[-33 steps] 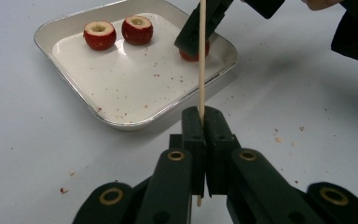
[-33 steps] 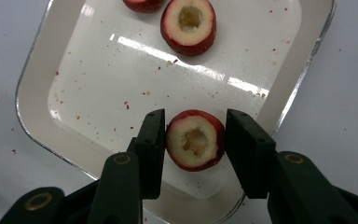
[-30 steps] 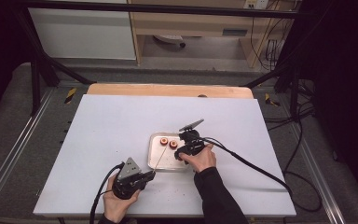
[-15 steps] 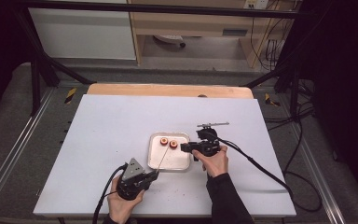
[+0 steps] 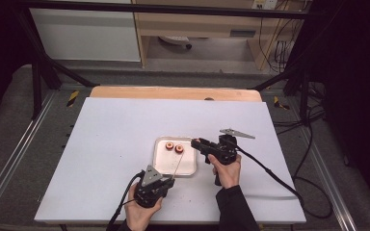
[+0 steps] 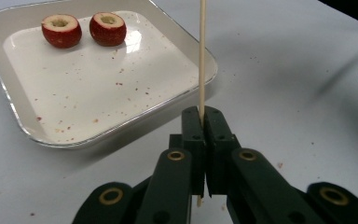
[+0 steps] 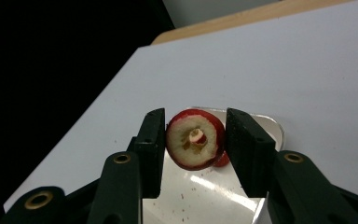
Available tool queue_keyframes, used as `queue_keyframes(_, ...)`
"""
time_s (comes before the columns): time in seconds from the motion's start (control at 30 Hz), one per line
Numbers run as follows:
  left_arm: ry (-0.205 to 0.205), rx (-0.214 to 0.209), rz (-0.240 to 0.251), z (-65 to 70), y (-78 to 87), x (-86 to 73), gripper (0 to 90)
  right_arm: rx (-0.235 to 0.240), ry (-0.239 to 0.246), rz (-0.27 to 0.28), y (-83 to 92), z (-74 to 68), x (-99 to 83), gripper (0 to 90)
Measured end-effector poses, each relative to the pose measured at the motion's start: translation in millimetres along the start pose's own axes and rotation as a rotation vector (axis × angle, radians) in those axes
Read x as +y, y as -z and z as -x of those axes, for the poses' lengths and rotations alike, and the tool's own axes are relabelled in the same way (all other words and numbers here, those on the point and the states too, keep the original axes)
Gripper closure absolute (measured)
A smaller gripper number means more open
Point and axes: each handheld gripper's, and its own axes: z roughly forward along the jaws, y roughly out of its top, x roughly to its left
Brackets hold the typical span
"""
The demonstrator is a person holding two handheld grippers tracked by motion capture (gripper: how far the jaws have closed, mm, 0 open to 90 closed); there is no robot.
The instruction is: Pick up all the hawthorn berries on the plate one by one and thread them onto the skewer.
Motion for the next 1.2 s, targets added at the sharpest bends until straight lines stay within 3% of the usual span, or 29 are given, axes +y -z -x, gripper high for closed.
queue_keyframes(0.23,0.014,-0.001,0.001,6.1,-5.4,4.8,88.2,0.048,-0.029,0.076,3.1,-2.1,0.9,59.6)
queue_keyframes(0.5,0.018,-0.018,0.012,13.4,-9.1,10.6,88.3,0.112,-0.090,0.107,10.2,-6.1,5.8,59.6)
queue_keyframes(1.2,0.058,-0.046,0.008,18.1,-11.3,23.7,88.3,0.154,-0.005,0.155,17.3,-8.2,4.4,59.7)
